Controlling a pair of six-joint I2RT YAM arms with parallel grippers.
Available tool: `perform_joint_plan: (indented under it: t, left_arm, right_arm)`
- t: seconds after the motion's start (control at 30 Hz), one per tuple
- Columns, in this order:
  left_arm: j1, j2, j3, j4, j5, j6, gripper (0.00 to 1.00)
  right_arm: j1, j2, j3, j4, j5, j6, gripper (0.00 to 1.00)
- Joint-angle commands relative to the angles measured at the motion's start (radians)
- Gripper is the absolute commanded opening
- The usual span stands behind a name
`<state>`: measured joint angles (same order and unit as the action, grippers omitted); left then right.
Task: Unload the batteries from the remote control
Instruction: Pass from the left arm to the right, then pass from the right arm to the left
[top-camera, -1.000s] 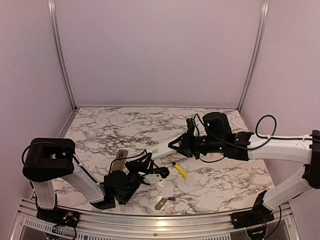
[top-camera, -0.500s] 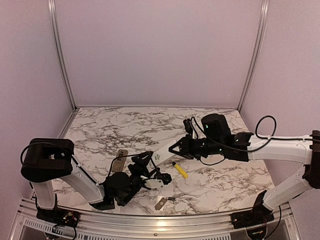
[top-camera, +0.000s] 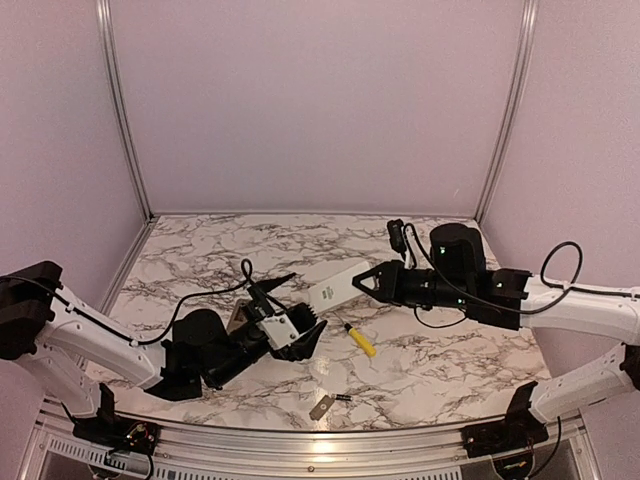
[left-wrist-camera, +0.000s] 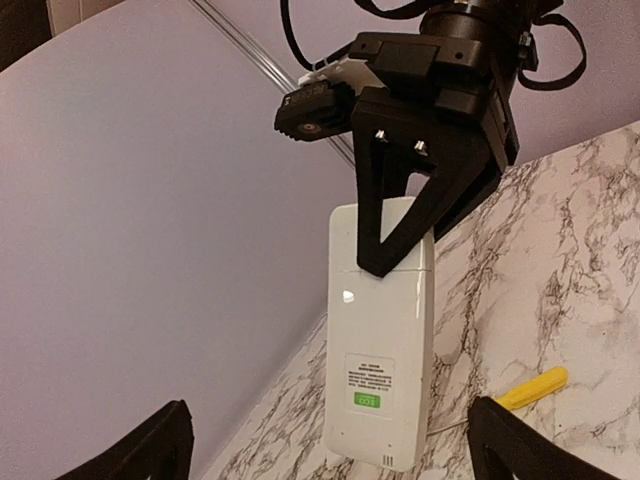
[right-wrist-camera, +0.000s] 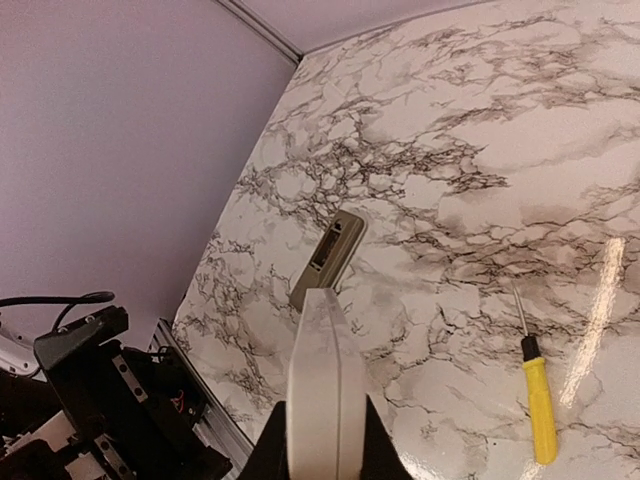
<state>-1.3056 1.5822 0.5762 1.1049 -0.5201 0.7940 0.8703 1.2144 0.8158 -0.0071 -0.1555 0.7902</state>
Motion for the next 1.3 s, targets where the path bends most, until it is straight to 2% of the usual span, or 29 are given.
perform_joint_plan:
  t: [0.0, 0.13, 0.23, 0.43, 0.67, 0.83, 1.0, 1.27]
  left_arm:
    - [0.045, -0.102, -0.038, -0.166, 0.187, -0.248, 0.99]
    - [0.13, -0.183, -0.048, -0.232, 0.339, -0.444, 0.99]
    - [0.197, -0.237, -0.045, -0.284, 0.502, -0.636, 0.99]
    - [0.264, -0.257, -0.063, -0.227, 0.72, -0.879, 0.99]
    - [0.309, -0.157, -0.101, -0.059, 0.889, -1.05, 0.96]
    - [0.31, -0.138, -0.12, -0.001, 0.939, -1.111, 0.92]
    - [0.31, -0.141, -0.157, 0.055, 0.909, -1.132, 0.91]
    - [0.312, -0.059, -0.205, 0.247, 0.869, -1.216, 0.86]
  right_arm:
    - [0.002, -0.071, -0.05, 0.12, 0.053, -0.076, 0.0]
    - [0.003, -0.137, -0.124, 0.238, 0.054, -0.115, 0.0]
    - [0.002, -0.18, -0.184, 0.349, 0.041, -0.156, 0.0]
    - [0.003, -0.241, -0.262, 0.482, 0.004, -0.214, 0.0]
    - [0.002, -0.251, -0.343, 0.636, -0.096, -0.232, 0.0]
    - [0.002, -0.22, -0.39, 0.752, -0.174, -0.211, 0.0]
    - [0.002, -0.177, -0.406, 0.84, -0.232, -0.204, 0.0]
    - [0.005, -0.06, -0.415, 0.968, -0.32, -0.193, 0.0]
